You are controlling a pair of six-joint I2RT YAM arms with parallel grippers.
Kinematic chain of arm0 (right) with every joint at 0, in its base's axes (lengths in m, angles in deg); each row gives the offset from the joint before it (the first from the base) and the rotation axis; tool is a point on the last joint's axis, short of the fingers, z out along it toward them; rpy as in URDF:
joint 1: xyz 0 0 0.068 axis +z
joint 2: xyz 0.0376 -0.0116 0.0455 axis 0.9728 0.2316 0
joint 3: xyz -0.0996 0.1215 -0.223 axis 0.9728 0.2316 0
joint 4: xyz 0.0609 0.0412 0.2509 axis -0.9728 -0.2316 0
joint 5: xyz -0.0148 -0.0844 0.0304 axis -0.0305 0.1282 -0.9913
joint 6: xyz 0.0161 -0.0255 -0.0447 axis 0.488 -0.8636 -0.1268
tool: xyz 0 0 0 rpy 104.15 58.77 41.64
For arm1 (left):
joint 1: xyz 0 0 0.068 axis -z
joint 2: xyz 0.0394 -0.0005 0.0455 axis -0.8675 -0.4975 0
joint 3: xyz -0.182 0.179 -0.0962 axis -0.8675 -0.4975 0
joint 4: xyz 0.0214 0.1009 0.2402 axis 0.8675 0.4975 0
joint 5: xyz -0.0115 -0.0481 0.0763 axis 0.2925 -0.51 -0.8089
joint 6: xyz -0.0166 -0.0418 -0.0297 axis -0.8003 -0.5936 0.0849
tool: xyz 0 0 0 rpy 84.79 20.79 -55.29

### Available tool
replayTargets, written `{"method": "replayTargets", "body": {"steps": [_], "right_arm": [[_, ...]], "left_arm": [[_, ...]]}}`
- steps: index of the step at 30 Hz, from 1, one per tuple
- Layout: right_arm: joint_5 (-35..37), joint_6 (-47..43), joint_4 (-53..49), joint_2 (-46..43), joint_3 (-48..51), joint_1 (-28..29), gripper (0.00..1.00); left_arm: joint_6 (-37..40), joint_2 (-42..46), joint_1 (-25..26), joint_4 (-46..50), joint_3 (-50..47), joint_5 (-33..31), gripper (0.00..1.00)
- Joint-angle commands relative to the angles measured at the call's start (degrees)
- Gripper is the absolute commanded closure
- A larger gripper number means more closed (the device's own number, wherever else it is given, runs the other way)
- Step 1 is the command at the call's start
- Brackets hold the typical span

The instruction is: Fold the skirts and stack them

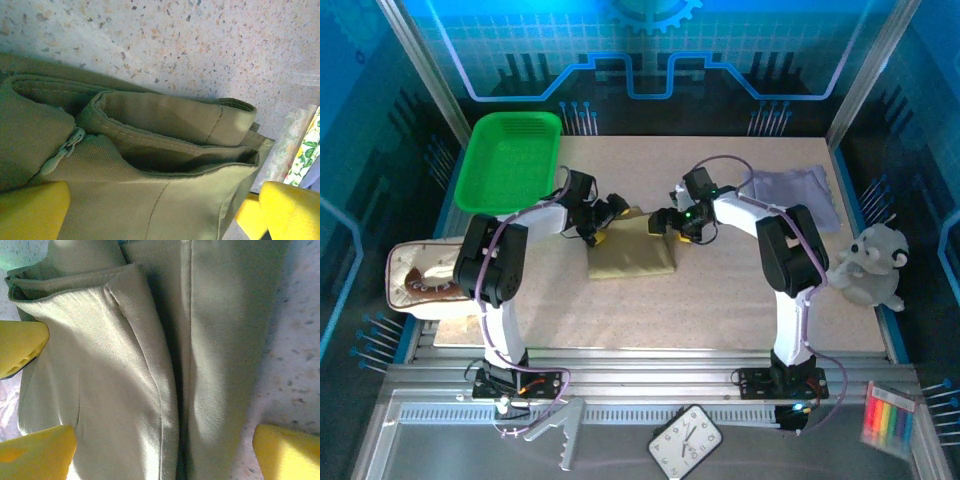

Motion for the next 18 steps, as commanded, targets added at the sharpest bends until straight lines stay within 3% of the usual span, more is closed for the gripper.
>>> {"method": "replayTargets", "body": {"steps": [1, 9, 18], "right_arm": [[-6.47, 3.84, -1.63, 2.17, -0.8, 0.23, 0.1], [-12.69, 10.18, 4.91, 3.74, 1.49, 0.55, 0.17], [-13.4, 14.89, 13.07, 5.09, 5.33, 0.78, 0.29]], "left_arm": [[-0.25, -1.37, -0.18, 1.73, -2.27, -0.49, 0.01], [-0.56, -1.25, -0.26, 1.32, -3.27, -0.23, 0.01], [-0.61, -1.6, -0.44, 0.84, -3.47, 0.28, 0.01]]}}
